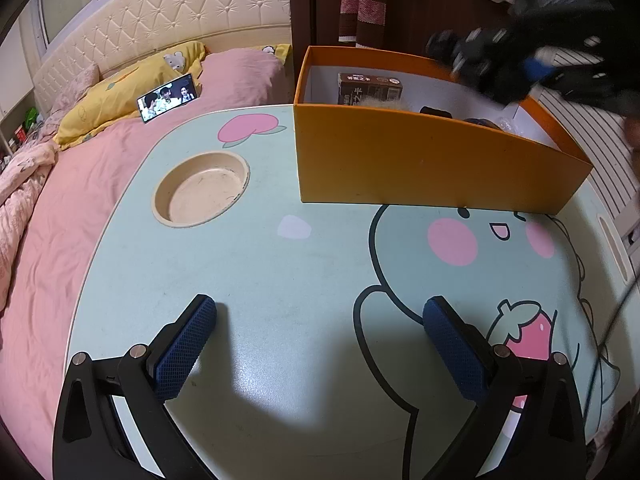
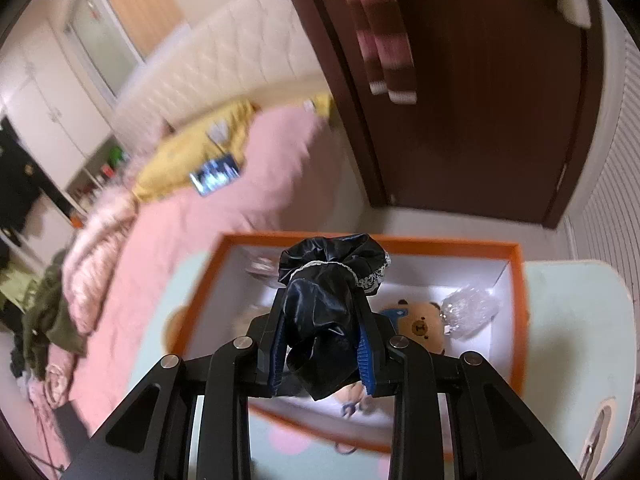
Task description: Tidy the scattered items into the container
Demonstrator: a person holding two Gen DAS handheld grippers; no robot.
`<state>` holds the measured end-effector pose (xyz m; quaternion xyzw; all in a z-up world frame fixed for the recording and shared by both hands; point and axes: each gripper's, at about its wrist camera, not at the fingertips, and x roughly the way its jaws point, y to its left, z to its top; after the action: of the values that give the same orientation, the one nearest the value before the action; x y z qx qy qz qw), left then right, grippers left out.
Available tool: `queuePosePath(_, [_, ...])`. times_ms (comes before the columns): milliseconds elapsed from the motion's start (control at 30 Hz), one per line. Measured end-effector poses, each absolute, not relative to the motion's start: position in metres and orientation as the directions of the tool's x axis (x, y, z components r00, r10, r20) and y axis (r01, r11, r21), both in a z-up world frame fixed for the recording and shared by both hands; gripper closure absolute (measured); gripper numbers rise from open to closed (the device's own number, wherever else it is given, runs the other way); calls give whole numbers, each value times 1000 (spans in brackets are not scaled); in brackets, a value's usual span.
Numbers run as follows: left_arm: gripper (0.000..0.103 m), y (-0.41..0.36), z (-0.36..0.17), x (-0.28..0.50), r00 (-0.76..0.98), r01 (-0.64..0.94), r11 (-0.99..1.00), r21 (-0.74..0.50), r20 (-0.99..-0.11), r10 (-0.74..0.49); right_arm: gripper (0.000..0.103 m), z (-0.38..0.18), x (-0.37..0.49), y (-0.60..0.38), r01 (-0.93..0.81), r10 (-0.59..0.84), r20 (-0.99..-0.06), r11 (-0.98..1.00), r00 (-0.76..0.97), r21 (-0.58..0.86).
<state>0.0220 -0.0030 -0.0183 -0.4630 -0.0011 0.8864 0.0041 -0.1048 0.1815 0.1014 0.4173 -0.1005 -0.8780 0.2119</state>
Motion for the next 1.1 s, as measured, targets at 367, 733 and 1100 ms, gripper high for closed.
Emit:
queuePosePath(367, [0,-1,-20,21,-573,-11,-1000,-5,-820,10,75,97,7,183,404,-558,-677,-825,-479,394])
queuePosePath(733, [0,-8,-18,23,-579,60,-998,-21,-815,-18,54,34,24,199,318,-474,-730,-879,-493,356])
queuePosePath(1100, [11,-8,69,4,-669,-127,-982,-141,-719,190,28,55,27,232,318,-518,-618,-854,-592,411])
